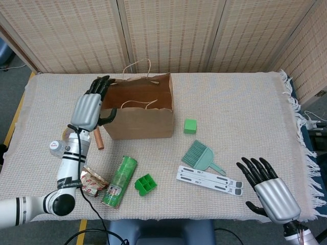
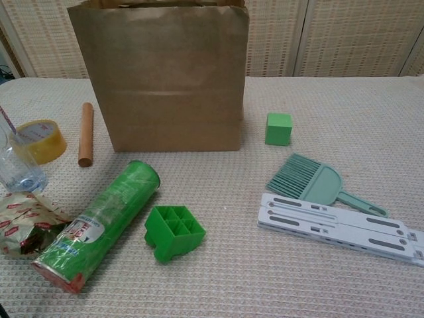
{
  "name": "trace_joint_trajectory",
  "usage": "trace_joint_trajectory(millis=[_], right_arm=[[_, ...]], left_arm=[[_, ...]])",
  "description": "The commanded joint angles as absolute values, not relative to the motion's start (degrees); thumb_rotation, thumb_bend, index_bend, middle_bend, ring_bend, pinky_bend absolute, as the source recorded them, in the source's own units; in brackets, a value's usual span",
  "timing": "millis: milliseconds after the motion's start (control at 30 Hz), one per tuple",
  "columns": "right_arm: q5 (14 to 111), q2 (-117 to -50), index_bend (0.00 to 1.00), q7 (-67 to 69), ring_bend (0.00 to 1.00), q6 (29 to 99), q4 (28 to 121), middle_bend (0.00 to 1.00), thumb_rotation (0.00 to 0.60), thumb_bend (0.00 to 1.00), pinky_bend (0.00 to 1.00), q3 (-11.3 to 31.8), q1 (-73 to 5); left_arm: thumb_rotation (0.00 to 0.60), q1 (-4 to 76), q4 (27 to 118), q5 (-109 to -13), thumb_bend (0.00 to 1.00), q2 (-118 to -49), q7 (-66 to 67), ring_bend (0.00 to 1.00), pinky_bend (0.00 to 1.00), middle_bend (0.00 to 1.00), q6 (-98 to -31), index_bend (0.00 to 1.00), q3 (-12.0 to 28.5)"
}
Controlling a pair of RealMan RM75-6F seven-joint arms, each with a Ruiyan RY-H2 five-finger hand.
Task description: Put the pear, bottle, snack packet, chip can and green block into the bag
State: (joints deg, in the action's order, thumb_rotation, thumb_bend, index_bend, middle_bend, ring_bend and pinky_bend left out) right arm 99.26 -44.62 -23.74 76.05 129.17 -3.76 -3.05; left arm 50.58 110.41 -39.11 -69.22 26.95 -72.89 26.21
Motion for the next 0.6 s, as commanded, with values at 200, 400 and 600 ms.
trace_joint_trajectory(millis=[200,400,600], right_arm=[[99.5,-45.0,0.0,-24.4,0.0,75.9,129.2,0.0,0.6,0.06,0.0,-3.9,-3.1],[99.9,-45.5,0.0,-25.1,0.0,75.6,129.3,0.0,0.6,0.06,0.0,-4.3,-3.0],[99.8,-45.8,0.0,-25.5,0.0,75.4,129.5,0.0,0.6,0.06,0.0,-4.4,-3.0]], left_arm=[[0.6,35.4,117.7,-42.2,0.43,-53.6,11.2,0.04,0.27,0.04,-74.0,0.1,25.5],[0.6,26.1,115.1,-46.1,0.43,-47.7,-1.9,0.03,0.26,0.03,-72.1,0.07,23.3],[0.6,18.2,112.8,-53.6,0.4,-46.7,-14.1,0.01,0.23,0.0,-70.2,0.03,18.5]])
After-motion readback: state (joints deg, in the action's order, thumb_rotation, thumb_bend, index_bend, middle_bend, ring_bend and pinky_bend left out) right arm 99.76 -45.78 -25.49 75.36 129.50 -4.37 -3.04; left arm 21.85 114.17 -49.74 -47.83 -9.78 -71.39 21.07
